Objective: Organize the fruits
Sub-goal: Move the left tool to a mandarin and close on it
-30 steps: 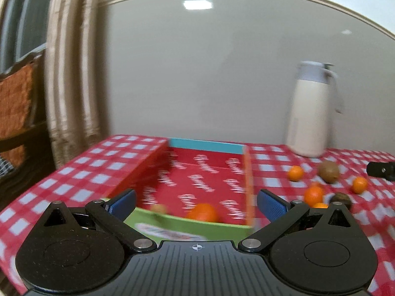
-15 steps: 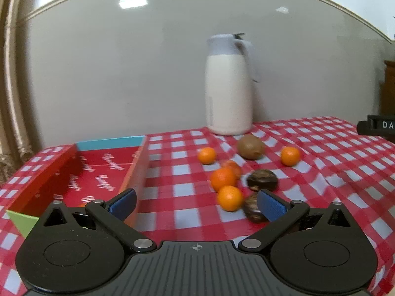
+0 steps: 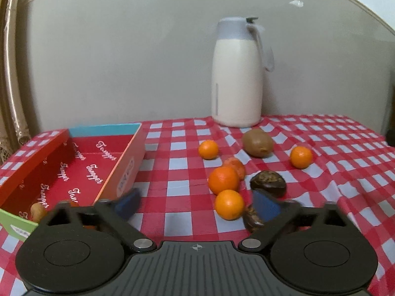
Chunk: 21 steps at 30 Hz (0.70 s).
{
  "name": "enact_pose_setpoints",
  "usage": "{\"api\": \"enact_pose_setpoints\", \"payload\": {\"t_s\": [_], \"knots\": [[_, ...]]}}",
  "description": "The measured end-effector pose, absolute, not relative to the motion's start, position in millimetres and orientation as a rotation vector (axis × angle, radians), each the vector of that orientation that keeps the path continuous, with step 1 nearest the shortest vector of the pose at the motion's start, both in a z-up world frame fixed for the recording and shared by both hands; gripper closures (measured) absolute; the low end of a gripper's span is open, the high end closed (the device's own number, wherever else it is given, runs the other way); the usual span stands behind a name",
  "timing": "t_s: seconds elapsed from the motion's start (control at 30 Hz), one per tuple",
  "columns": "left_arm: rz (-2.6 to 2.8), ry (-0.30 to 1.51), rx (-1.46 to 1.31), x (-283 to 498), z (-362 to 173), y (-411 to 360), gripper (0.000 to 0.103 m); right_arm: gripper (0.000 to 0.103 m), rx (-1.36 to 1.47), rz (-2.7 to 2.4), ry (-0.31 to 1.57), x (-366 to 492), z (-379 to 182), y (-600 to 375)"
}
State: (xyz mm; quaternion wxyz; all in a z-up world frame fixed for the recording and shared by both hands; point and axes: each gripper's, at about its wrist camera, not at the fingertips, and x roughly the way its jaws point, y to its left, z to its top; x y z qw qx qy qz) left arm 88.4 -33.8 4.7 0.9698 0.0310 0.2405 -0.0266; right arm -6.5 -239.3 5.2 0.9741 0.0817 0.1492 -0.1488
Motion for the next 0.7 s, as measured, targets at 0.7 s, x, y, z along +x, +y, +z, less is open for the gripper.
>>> {"api": "enact_pose_setpoints", "payload": {"t_s": [0.7], "knots": [[-0.097, 0.568, 0.038, 117, -10, -46, 0.039, 0.000, 0.107, -0.430, 0.205, -20, 15, -242]]}}
